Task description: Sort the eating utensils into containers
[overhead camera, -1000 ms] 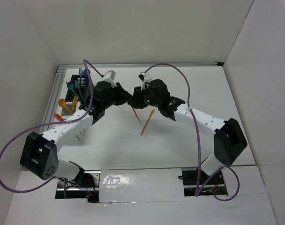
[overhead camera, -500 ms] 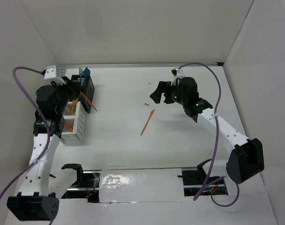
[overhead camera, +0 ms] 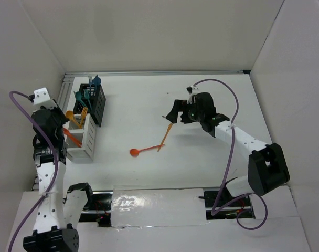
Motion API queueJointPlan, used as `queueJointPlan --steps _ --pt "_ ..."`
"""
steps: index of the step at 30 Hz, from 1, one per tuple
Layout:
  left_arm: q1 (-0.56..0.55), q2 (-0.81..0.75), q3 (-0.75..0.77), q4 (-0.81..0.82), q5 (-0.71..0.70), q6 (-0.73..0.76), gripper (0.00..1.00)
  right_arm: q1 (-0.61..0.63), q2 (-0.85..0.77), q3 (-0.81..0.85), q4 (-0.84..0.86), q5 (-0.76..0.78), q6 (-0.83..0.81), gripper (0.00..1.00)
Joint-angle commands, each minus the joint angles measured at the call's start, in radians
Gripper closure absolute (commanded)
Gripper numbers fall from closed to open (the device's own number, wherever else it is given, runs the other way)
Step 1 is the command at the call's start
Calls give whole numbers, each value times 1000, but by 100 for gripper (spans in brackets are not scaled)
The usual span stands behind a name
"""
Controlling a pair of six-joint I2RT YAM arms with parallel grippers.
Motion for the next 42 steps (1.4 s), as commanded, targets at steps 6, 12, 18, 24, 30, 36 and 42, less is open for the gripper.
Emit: queueJointPlan --steps 6,12,18,24,30,36,42 --pt "27 18 103 -2 723 -69 59 3 78 59 53 30 -53 1" --pt "-114 184 188 -77 996 -147 41 40 159 147 -18 -70 -238 16" --pt "-339 242 91 -45 1028 -183 23 81 145 87 -113 229 -173 21" --pt "-707 343 -3 -21 916 -167 19 -34 16 -24 -187 400 45 15" --pt "-857 461 -110 120 749 -298 20 -179 -129 -115 -224 348 100 13" --pt "-895 566 -165 125 560 -498 25 -236 -235 -206 -176 289 113 13" --pt "-1053 670 -119 54 297 -779 29 -264 -270 -266 -139 233 137 13"
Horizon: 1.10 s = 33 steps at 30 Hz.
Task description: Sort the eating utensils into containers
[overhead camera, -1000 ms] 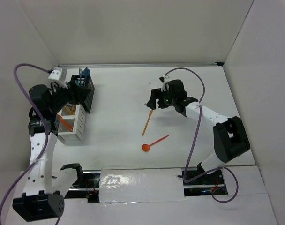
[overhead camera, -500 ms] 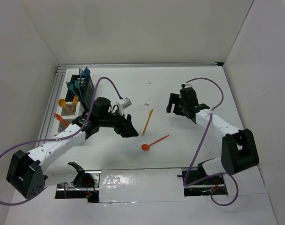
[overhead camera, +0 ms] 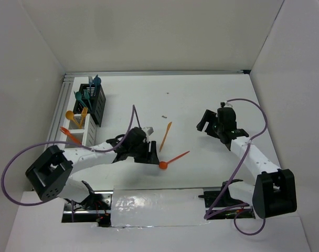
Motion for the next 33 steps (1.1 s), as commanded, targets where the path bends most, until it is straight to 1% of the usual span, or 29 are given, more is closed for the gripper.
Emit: queueJointPlan --steps 1,2,3,4,5,6,7,12,15,21,22,24,25,27,31,32,33 --pt "-96 78 110 -52 -226 -225 30 -15 -33 -16 50 -50 26 13" --pt "-93 119 133 -83 -247 -251 30 -22 -33 -16 59 -61 29 13" --pt "-130 139 155 -114 -263 -311 31 -22 -32 -25 59 -61 27 13" --pt "-148 153 172 -160 -316 -337 33 -25 -35 -25 59 -61 26 13" --pt "-162 164 187 -183 -338 -371 34 -28 -35 -25 59 -61 24 13" --pt "-159 182 186 -194 -355 -415 34 -31 -38 -36 59 -61 27 13" --pt "-186 185 190 -198 -375 -432 34 -31 -44 -36 69 -73 24 13" --pt "-193 216 178 -186 -398 -512 37 -51 -55 -55 79 -106 15 13" --pt "-196 237 181 -186 -393 -526 40 -57 -53 -64 88 -115 9 13" --pt "-236 277 196 -248 -442 -636 52 -65 -41 -64 97 -124 -2 13" --pt "-237 279 183 -245 -438 -639 58 -66 -41 -64 97 -124 0 13" --pt "-239 265 155 -190 -418 -630 61 -68 -39 -64 97 -124 -3 13" --pt "-239 261 149 -174 -419 -626 64 -69 -39 -64 97 -124 -6 13" --pt "-242 264 141 -168 -407 -633 66 -68 -35 -64 97 -124 -6 13" --pt "-242 248 115 -151 -416 -636 73 -71 -29 -64 106 -135 -6 13" --pt "-243 235 115 -145 -424 -635 81 -71 -27 -64 106 -135 -6 13" --pt "-242 224 100 -130 -427 -615 86 -69 -26 -64 106 -135 -3 13"
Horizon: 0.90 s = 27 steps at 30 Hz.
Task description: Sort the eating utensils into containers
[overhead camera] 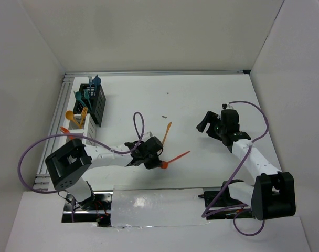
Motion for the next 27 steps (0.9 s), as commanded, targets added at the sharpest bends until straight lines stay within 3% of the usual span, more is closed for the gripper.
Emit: queueJointPlan --steps 1,5,7,8,9,10,13,16,22,23,27 --pt "-4 -26 -61 -1 -46 16 89 -8 5 -7 52 -9 -14 14" --pt "59 -143 -45 46 -10 199 97 -12 3 3 52 -9 -17 14" --pt "76 -198 38 -54 -2 302 97 -13 5 13 43 -9 -24 14" --pt "128 -229 73 -96 3 508 97 -12 5 23 43 -9 -24 14" --pt "154 -285 108 -137 41 622 95 -15 5 33 43 -9 -24 14" --pt "177 -309 177 -211 88 882 94 -13 6 33 43 -9 -27 14" --pt "302 -375 323 -465 141 975 93 -27 31 99 11 -18 -25 14" --pt "385 -474 362 -547 95 1051 93 -35 46 170 -31 -5 -28 13" --pt "502 -767 307 -515 14 1349 96 -47 72 271 -40 73 -25 13" --pt "521 -802 301 -494 30 1521 96 -47 87 280 -19 86 -22 13" --pt "591 -995 250 -390 77 1803 96 -50 136 331 26 86 -21 12"
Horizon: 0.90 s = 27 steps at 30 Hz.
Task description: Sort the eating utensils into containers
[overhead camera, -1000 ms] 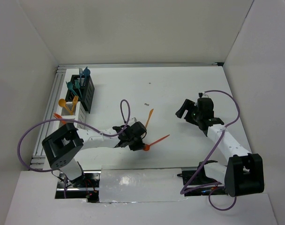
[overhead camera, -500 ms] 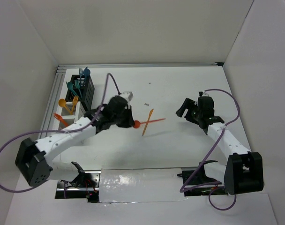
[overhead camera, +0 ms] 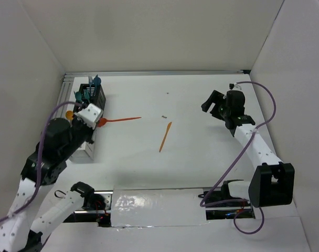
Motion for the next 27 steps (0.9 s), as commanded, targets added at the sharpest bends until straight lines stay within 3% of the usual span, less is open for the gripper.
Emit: queueJointPlan --steps 1,2,4,8,13,15,19,22,27 --pt "43 -115 -28 99 50 391 96 -11 54 77 59 28 -7 12" --pt "54 -137 -35 110 87 514 96 -11 81 77 84 28 -7 13" --pt "60 -154 -29 101 140 590 96 -9 104 86 111 28 -8 13" --pt "63 -45 168 -71 108 588 97 -11 169 137 131 2 -2 13" --pt "67 145 245 -254 10 555 98 -11 216 146 165 -39 16 13" --pt "109 197 273 -302 32 545 98 -11 221 137 177 -49 25 13" --pt "282 251 284 -284 51 664 97 -11 236 126 187 -49 27 12" --pt "315 237 210 -188 -46 761 98 -11 255 117 228 -49 33 12" --pt "407 256 301 -215 9 804 98 -11 321 146 274 -85 56 13"
